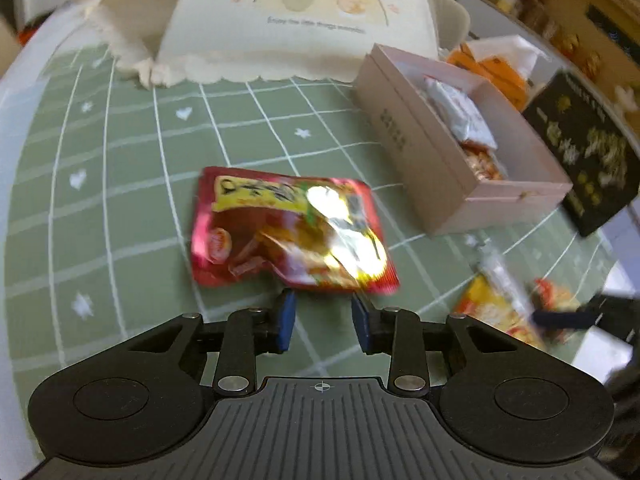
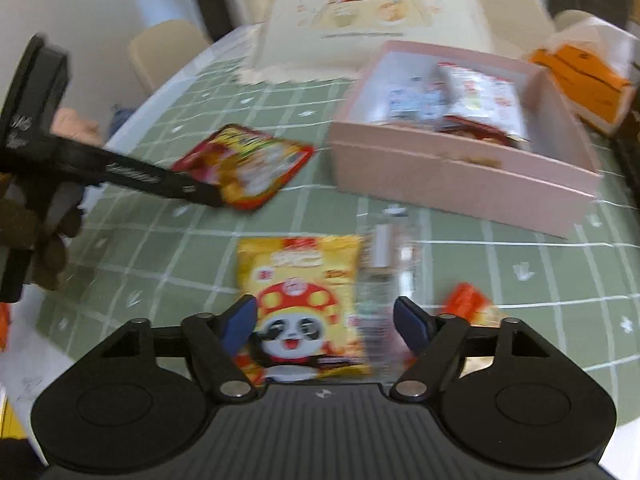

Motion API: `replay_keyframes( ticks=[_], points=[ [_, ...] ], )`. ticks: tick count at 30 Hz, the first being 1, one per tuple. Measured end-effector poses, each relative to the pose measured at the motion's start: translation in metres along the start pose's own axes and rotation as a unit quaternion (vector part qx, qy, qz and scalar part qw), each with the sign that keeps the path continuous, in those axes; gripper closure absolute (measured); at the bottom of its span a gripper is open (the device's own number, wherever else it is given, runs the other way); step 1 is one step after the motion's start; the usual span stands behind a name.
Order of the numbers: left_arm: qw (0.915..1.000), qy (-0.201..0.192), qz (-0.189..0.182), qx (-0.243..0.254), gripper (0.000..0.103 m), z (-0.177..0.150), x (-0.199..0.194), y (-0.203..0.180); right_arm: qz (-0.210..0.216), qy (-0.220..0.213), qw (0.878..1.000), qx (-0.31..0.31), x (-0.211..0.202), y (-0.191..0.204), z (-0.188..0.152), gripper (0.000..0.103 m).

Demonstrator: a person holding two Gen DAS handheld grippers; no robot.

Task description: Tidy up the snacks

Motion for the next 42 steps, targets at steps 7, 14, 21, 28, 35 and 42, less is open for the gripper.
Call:
replay_keyframes(
  ticks=[7, 14, 21, 28, 35, 42],
  points=[
    [0.9880, -0.071, 0.033, -0.133, 0.068, -0.003, -0.045, 0.032, 0.010, -0.057, 0.996, -0.070, -0.011, 0.023, 0.037, 0.028],
    [0.9795, -0.041, 0.084, -0.178, 0.068, -0.031, -0.069, 0.049, 0.063, -0.030, 0.992, -0.108, 0.046, 0.060, 0.139, 0.028],
    [0.9814, -0.020, 0.085, -0.171, 0.068, -0.043, -0.065, 0.047, -0.034, 0.043, 0.990, -0.133, 0.146, 0.072, 0.174, 0.085],
    [0.9805, -0.019, 0.080, -0.178, 0.068, -0.044, -0.065, 0.056, 0.041, 0.056, 0.992, -0.104, 0.105, 0.075, 0.125, 0.085],
    [0.9823, -0.017, 0.069, -0.173, 0.076, -0.044, -0.059, 0.047, 0.094, 0.085, 0.989, -0.074, 0.053, 0.058, 0.048, 0.085],
    [0.9815, -0.060, 0.082, -0.162, 0.075, -0.040, -0.061, 0.024, 0.043, 0.003, 0.996, -0.077, -0.008, 0.032, 0.013, 0.069]
  ],
)
Point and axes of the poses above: each gripper's, at about its wrist camera, not at the fingertips, and x roughly the way its jaws point, y to its left, z to its top, the point moved 3 cm from there along x, roughly the way its jaws point, and after that the axes turned 5 degrees about -z, right-handed, at the moved point
